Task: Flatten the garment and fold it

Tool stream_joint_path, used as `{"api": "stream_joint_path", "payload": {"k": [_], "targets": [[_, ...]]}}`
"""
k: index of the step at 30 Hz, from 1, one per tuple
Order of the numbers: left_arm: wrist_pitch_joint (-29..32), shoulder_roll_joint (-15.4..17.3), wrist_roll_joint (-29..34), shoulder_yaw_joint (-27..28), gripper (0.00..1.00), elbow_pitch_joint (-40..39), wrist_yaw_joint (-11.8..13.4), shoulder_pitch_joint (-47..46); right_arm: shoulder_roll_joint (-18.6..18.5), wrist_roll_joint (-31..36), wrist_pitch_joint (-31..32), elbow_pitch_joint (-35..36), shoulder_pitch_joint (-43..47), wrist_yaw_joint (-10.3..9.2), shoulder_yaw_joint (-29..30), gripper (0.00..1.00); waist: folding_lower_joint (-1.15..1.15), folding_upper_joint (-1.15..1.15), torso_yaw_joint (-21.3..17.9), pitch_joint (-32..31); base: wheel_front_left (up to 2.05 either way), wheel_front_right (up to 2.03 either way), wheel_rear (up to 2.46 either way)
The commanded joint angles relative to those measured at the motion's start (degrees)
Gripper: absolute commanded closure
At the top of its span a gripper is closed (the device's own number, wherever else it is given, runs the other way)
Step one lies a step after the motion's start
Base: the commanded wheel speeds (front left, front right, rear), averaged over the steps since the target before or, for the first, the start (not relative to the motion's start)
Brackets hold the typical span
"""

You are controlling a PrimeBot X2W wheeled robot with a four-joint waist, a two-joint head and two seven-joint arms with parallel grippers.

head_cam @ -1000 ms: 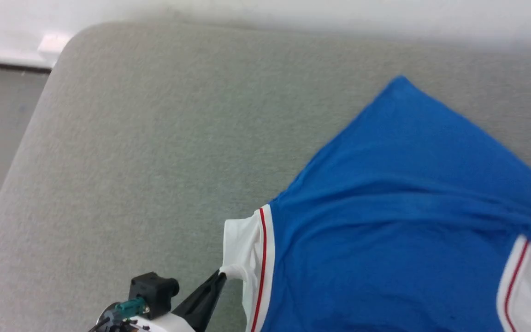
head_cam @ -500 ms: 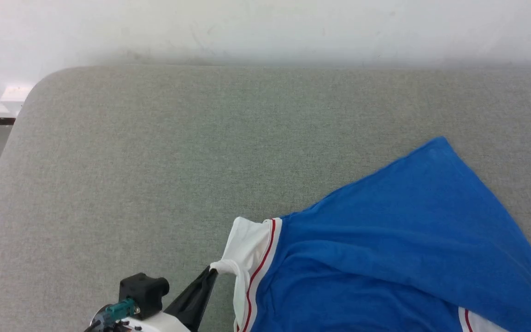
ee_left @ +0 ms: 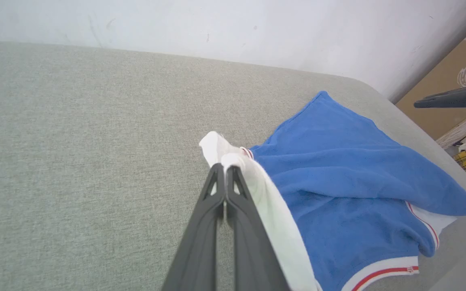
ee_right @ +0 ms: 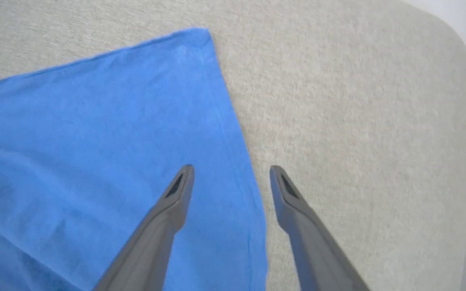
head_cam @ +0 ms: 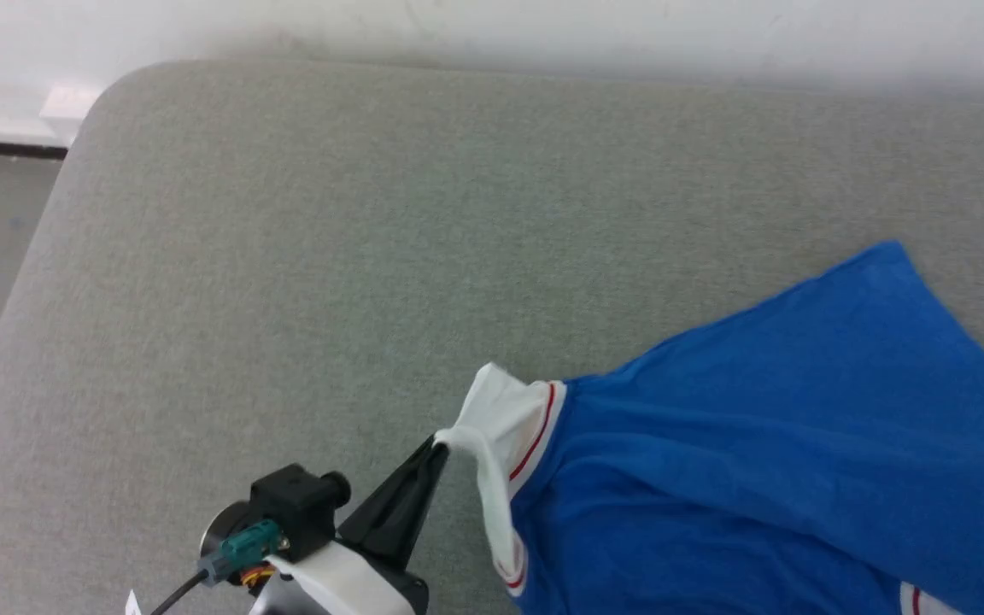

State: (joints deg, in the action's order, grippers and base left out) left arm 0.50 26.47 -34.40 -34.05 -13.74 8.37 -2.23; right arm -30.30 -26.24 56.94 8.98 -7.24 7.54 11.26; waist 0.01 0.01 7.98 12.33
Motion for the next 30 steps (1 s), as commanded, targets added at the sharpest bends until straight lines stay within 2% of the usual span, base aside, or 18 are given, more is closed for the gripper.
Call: {"api": "stream_joint_path", "payload": {"k": [1, 5, 13, 19, 25, 26, 27, 30], "targets": [[-0.1, -0.4, 0.7, -0.2, 1.0, -0.5, -0.4, -1.3, -0.3, -0.1, 0.2, -0.5, -2.0, -0.05, -1.0, 0.0, -0.01, -0.01, 2.9, 3.0, 0.0, 0.0, 0.0], [-0.3, -1.5, 1.9, -1.2, 1.0, -1.6, -0.5, -3.2, -2.3, 1.6, 1.2, -5.5, -10.4, -0.05, -6.4, 0.0, -0.01, -0.01, 5.8, 6.0, 0.0, 0.0, 0.0], [-1.2, -3.8, 3.2, -3.2, 1.0, -2.0, -1.0, -5.4, -4.8, 5.1, 0.8, -19.2, -21.4, -0.05, -11.3, 0.0, -0.01, -0.01, 10.8, 9.9, 0.0, 0.0, 0.0], [-1.9, -5.2, 3.5, -4.4, 1.0, -1.4, -1.5, -6.1, -6.7, 6.8, -1.2, -27.4, -23.2, -0.05, -14.7, 0.0, -0.01, -0.01, 12.6, 11.1, 0.0, 0.0, 0.0], [-2.3, -5.7, 3.4, -5.1, 1.0, -0.8, -2.2, -6.7, -7.6, 4.6, -2.4, -31.9, -22.0, -0.05, -18.6, 0.0, -0.01, -0.01, 12.8, 11.6, 0.0, 0.0, 0.0], [-2.4, -5.7, 3.3, -5.1, 1.0, -0.6, -2.2, -6.7, -7.6, 3.7, -2.3, -32.6, -21.7, -0.05, -19.1, 0.34, -0.01, -0.01, 12.7, 11.6, 0.0, 0.0, 0.0], [-2.4, -5.7, 3.3, -5.1, 1.0, -0.4, -2.3, -6.8, -7.6, 3.0, -2.3, -32.9, -21.5, -0.05, -19.9, 0.99, -0.01, -0.01, 12.5, 11.5, 0.0, 0.0, 0.0], [-2.5, -5.4, 3.0, -4.8, 1.0, 0.1, -2.3, -7.0, -8.1, 1.4, -5.1, -33.0, -22.0, -0.05, -21.4, 1.0, -0.01, -0.01, 11.8, 10.7, 0.0, 0.0, 0.0]]}}
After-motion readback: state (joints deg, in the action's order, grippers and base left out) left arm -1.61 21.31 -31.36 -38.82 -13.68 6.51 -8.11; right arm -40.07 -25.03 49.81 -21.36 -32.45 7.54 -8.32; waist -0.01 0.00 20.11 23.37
